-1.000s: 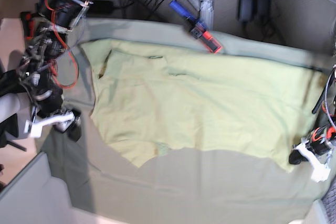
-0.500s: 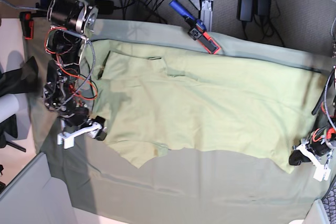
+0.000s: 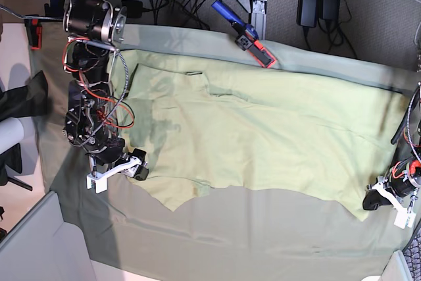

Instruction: Fold the T-shirt properly

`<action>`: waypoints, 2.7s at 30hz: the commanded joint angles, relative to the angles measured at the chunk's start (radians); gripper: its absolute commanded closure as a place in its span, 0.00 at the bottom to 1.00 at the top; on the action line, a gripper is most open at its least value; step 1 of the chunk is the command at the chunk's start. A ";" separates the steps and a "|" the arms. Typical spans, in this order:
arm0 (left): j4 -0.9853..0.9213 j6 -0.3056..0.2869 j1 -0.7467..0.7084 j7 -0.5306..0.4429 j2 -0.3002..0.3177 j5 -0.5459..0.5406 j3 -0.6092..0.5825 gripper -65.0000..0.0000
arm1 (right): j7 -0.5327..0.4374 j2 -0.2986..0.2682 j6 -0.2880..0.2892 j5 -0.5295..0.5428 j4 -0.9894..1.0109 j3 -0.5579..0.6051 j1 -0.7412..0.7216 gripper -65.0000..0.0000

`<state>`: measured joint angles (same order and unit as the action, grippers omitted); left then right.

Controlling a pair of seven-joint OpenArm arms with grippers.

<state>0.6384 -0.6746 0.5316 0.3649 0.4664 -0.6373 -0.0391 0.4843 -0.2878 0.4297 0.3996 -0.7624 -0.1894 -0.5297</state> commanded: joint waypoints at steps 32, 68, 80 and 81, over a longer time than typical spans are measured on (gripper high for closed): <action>0.068 -0.023 0.007 0.383 0.140 -0.308 0.004 1.00 | 0.083 -0.081 0.047 0.059 -0.418 0.002 0.172 1.00; 0.338 -0.023 -0.269 0.462 0.212 -0.384 0.008 1.00 | 0.146 -0.143 0.045 0.171 -0.679 -0.103 0.510 0.37; 0.338 -0.023 -0.269 0.463 0.207 -0.402 0.008 1.00 | 0.145 -0.102 0.046 0.216 -0.679 -0.236 0.373 0.37; 0.338 -0.023 -0.269 0.463 0.205 -0.402 0.008 1.00 | 0.144 -0.089 0.046 0.199 -0.671 -0.228 0.350 0.37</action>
<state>0.9619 -0.6823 0.2413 0.8413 0.6510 -1.0218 -0.0399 0.6506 -0.3626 0.4488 0.5892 -1.4208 -0.4133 -0.1612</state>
